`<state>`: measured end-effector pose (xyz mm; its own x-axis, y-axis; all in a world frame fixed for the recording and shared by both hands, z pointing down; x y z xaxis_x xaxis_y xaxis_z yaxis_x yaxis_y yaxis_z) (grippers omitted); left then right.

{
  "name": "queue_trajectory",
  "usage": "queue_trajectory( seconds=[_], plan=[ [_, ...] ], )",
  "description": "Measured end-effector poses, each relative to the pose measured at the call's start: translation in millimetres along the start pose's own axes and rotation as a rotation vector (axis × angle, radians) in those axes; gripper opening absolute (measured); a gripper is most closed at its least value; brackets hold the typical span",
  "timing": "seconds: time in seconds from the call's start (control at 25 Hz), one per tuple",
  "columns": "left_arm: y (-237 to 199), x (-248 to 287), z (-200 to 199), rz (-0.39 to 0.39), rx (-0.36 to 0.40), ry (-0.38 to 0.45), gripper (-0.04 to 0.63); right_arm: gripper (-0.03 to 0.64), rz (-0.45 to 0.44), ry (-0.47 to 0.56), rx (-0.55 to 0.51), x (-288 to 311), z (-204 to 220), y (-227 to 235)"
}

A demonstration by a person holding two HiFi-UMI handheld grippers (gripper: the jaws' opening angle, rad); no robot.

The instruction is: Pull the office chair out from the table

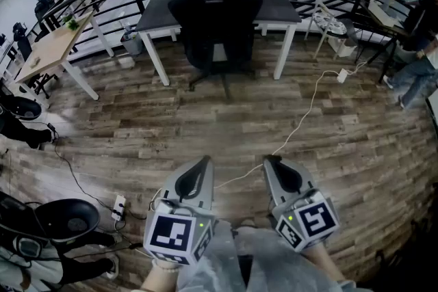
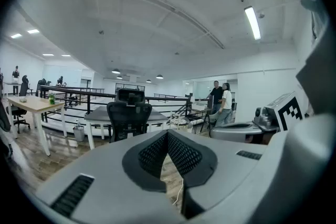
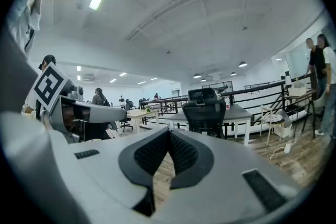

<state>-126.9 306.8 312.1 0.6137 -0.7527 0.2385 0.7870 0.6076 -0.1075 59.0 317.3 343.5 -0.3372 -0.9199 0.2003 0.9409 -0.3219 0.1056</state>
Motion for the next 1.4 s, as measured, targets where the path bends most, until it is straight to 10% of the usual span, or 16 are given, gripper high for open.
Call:
queue_trajectory(
  seconds=[1.4],
  plan=[
    [6,63,-10,-0.083,-0.026,0.049,0.011,0.003,-0.002,-0.028,0.028,15,12,84]
  ],
)
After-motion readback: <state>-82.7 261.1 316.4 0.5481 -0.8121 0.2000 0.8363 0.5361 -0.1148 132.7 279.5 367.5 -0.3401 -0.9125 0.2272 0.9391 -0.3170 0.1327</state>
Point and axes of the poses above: the fingertips, and each gripper's own axes: x forward along the fingers, y to its right, z out of its underside, the point moved 7 cm from there along -x, backward along the fingers, and after that the axes turned 8 degrees about z, right-handed, at the moved point
